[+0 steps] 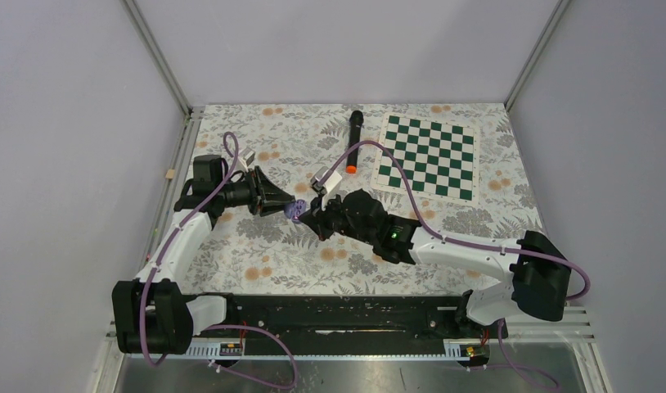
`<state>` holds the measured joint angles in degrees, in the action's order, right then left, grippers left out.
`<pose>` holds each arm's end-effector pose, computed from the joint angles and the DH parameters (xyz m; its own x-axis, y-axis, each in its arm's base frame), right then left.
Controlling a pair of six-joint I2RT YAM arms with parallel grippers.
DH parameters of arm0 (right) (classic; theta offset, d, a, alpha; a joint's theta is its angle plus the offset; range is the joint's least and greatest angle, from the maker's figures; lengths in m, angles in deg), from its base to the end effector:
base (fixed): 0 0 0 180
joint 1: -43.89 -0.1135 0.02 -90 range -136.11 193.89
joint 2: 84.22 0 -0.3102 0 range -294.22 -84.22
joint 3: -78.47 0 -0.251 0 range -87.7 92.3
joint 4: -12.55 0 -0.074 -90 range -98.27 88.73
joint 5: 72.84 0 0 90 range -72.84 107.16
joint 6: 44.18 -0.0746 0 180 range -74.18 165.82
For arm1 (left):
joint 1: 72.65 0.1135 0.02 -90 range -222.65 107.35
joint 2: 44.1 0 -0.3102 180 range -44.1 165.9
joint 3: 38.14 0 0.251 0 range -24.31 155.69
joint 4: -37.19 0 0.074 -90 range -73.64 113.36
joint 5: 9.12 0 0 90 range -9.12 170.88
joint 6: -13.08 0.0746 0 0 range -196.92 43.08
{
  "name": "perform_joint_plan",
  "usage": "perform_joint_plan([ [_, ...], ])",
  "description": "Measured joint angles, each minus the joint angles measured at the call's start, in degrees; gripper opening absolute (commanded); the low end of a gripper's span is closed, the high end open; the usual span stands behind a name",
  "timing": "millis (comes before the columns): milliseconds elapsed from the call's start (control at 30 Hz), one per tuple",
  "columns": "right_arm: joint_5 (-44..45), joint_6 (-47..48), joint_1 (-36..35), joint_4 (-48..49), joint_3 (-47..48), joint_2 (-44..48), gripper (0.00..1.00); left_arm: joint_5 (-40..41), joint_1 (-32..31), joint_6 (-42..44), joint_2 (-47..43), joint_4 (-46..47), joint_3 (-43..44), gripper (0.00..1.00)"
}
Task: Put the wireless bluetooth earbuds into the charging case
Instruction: Adjust the left earbud in the left side groove of the charging case, then close the charging case.
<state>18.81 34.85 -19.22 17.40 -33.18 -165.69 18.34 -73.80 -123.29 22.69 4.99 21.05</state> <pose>0.1672 0.3250 0.3419 -0.2311 -0.0351 -0.9723 -0.8502 0.4932 0.1843 0.2285 -0.0708 0.2960 -0.9416 -0.3149 -0.1190 0.0135 0.3180 -0.9480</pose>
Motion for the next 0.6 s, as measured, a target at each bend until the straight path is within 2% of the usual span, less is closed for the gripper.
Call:
perform_joint_plan([
  [367, 0.5, -0.4, 0.0, -0.2, -0.3, 0.4, 0.0, 0.1, 0.0, 0.0, 0.0, -0.1, 0.0, 0.0],
  [533, 3.9, -0.3, 0.0, -2.5, -0.3, 3.1, 0.13, -0.3, 0.0, -0.3, 0.0, 0.0, 0.0, 0.0],
  [600, 6.6, -1.0, 0.2, -3.1, -0.5, 4.8, 0.15, -0.3, 0.0, -0.3, 0.0, 0.0, 0.0, 0.0],
])
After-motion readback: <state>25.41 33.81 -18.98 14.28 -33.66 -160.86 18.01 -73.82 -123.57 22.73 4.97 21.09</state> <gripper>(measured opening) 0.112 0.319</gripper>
